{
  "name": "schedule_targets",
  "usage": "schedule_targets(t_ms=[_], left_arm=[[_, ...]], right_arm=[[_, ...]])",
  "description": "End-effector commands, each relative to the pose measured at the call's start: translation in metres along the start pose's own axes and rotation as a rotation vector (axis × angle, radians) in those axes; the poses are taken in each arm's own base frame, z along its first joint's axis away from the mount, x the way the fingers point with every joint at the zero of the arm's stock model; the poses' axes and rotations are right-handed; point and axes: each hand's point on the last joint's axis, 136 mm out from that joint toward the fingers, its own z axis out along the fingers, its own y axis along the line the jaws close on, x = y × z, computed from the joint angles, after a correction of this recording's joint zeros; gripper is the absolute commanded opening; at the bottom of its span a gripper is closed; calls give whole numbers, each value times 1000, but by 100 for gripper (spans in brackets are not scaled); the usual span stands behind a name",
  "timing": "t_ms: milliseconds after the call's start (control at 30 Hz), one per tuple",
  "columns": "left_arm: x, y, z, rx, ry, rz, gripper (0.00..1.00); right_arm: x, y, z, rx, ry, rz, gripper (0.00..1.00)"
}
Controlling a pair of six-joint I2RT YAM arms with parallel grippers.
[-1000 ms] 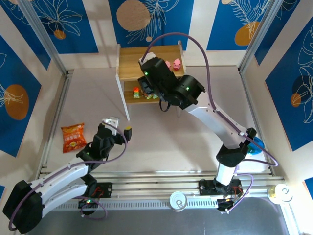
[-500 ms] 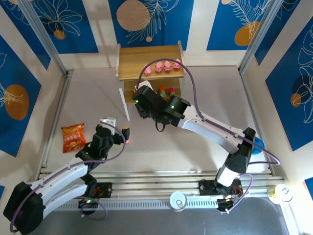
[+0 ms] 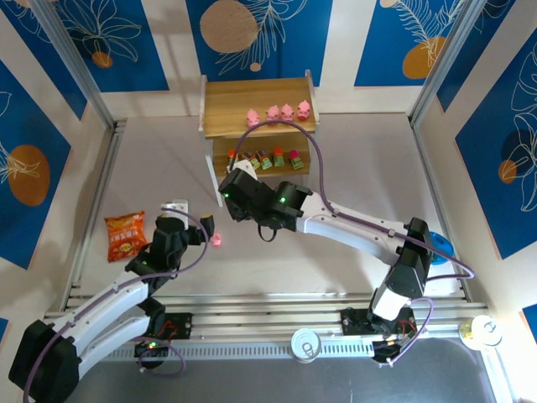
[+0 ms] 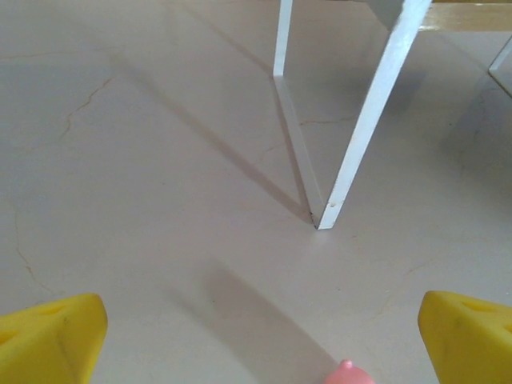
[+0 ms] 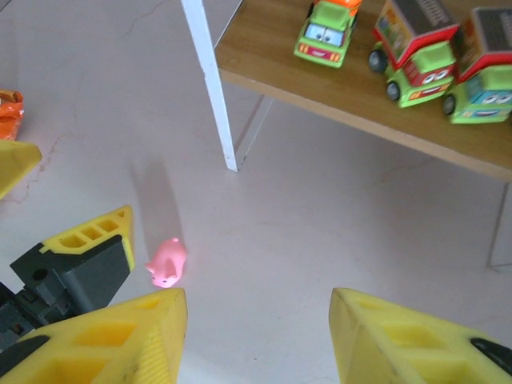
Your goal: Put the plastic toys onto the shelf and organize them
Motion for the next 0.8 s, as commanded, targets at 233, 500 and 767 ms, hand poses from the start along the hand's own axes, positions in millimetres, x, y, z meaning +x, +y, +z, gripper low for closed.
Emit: schedule_targets(t_ms=[233,500,767], left_arm=[[7,17,-2,-36,12,-76,100],[9,28,-5,-67,9,-114,100],[10,37,-7,-91,6,-147,100]], right_arm=[[40,30,44,-39,101,62,50],[61,45,69,-50,160,73,50],[82,61,97,-60,221,84,50]])
